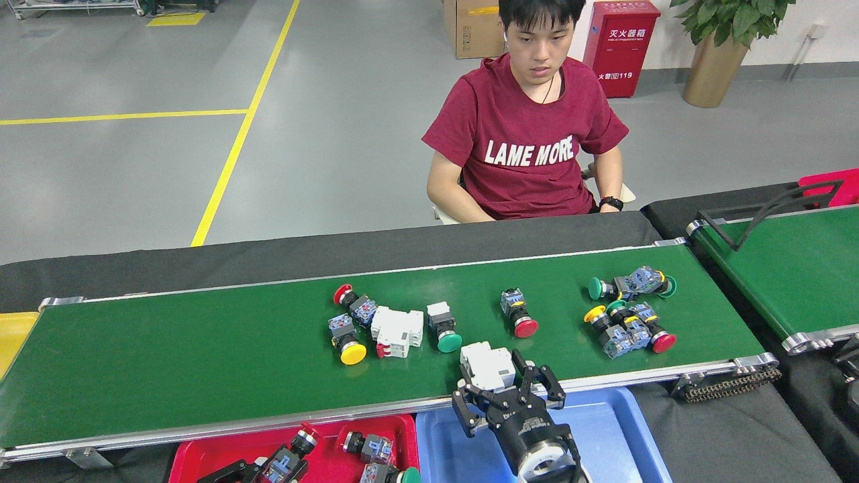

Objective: Pick switch part from conveyor to tray
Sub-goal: 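Open the right gripper to release the white part into the blue tray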

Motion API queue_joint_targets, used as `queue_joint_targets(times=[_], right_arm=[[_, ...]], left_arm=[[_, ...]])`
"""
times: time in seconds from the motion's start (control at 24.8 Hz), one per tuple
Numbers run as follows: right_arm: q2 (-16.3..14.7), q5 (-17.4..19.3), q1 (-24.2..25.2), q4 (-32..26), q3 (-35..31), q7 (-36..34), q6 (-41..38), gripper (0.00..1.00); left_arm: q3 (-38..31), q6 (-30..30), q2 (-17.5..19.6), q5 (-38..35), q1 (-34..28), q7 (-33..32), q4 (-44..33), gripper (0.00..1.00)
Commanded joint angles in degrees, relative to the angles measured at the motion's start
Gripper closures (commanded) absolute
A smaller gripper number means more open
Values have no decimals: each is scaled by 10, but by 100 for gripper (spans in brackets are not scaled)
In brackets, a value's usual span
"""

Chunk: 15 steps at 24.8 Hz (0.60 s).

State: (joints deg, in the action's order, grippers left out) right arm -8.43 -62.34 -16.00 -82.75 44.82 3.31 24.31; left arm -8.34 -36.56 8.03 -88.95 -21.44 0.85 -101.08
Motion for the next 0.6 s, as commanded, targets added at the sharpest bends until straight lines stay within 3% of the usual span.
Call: queue_joint_targets(times=[0.0,0.08,0.2,0.36,0.44,0.56], right_arm=[[-3,2,-10,-3,-2,15,-26,68],[-3,3,-7,0,-2,26,-46,82],[-3,3,-7,-2,-3,43,-56,83],[-11,4,-7,-38,-4,46,-79,83],[-38,17,-1,-83,-4,57,-102,83],[-117,44,39,-174,-9,67,-151,82]], left_arm=[[-23,-18,-5,15,-4,12,-8,0],[-29,-18,-6,35,-20,19,-8,0],[-49,-12,-21,41,-41,20,-8,0],[-185,-6,-110,41,-36,20,-8,0],[-242,9,-130,45,-33,20,-8,0],[-271,51,-130,76,-27,20,-8,0]])
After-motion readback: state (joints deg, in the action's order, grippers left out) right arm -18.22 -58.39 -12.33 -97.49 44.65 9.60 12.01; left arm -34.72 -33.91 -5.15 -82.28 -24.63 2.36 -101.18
